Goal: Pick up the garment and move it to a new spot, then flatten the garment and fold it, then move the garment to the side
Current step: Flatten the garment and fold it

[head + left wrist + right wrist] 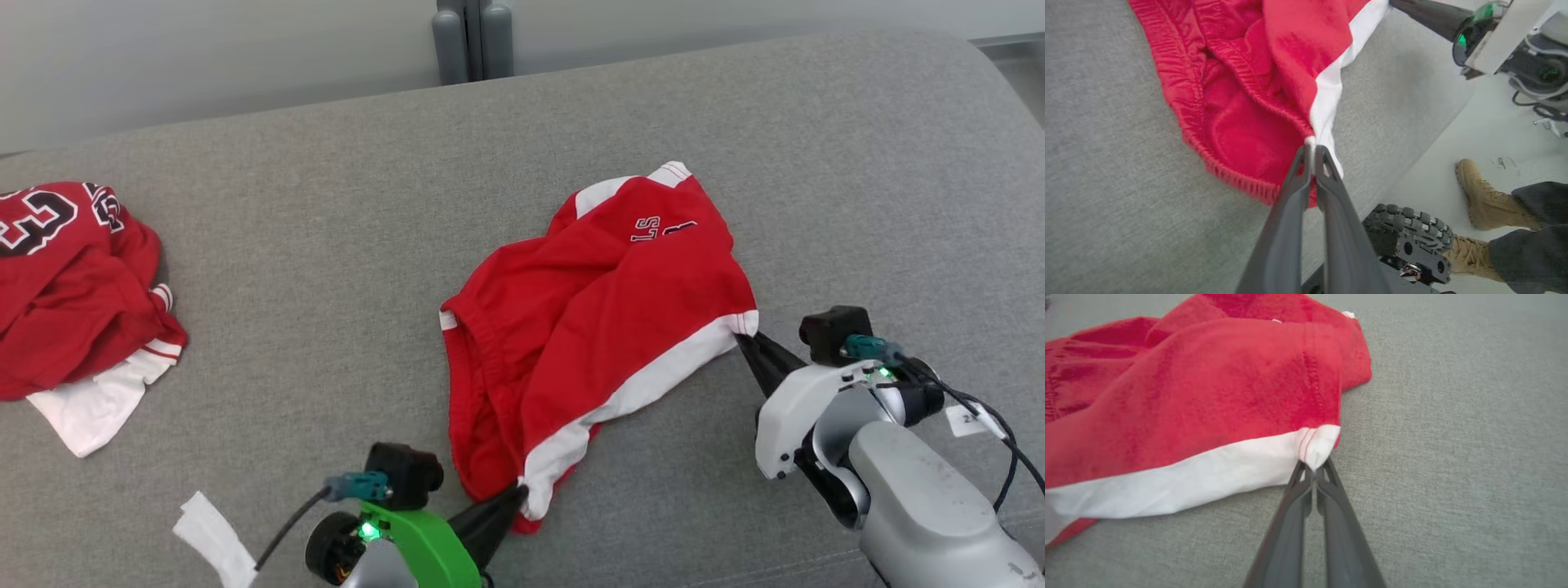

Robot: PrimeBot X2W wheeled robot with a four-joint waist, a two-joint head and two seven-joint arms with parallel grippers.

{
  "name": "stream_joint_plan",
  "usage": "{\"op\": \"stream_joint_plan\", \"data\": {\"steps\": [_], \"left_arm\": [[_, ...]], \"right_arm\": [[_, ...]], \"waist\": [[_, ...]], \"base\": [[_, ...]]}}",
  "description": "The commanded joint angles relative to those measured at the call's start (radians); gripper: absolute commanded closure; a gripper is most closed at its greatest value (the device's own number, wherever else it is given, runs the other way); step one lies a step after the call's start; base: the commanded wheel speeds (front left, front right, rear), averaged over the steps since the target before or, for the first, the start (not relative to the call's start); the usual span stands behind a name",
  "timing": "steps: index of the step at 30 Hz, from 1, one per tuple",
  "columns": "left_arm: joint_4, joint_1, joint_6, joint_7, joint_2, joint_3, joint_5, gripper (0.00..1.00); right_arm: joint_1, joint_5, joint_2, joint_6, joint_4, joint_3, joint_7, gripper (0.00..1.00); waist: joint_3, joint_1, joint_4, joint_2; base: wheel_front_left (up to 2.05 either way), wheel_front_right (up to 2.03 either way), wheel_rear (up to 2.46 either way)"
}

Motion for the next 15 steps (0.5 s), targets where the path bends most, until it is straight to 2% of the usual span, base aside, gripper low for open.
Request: {"op": "stream_joint_plan", "data": {"steps": [1,4,7,10,15], "left_arm": [[-0.031,0.016,0.002,-0.007,-0.004,0.025,-0.043,1.0],[-0.188,0.081,0.0,-0.012,-0.025,0.103,-0.207,1.0],[-0.34,0.13,0.011,0.004,-0.022,0.157,-0.323,1.0],[-0.482,0.158,0.027,0.031,-0.008,0.191,-0.401,1.0],[-0.648,0.156,0.05,0.078,0.002,0.21,-0.486,1.0]], "right_arm": [[0.032,0.04,-0.007,-0.001,-0.031,-0.009,-0.003,1.0],[0.099,0.185,-0.059,-0.001,-0.197,-0.04,0.035,1.0],[0.172,0.323,-0.126,-0.001,-0.383,-0.073,0.094,1.0],[0.245,0.457,-0.195,-0.001,-0.59,-0.149,0.147,1.0],[0.335,0.612,-0.261,-0.001,-0.84,-0.326,0.209,1.0]], "waist": [[-0.01,0.0,-0.008,0.0],[-0.025,0.0,-0.025,0.0],[-0.036,0.0,-0.043,0.0],[-0.04,0.0,-0.063,0.0],[-0.039,0.0,-0.095,0.0]], "base": [[0.0,0.0,0.0],[0.0,0.0,0.0],[0.0,0.0,0.0],[0.0,0.0,0.0],[0.0,0.0,0.0]]}}
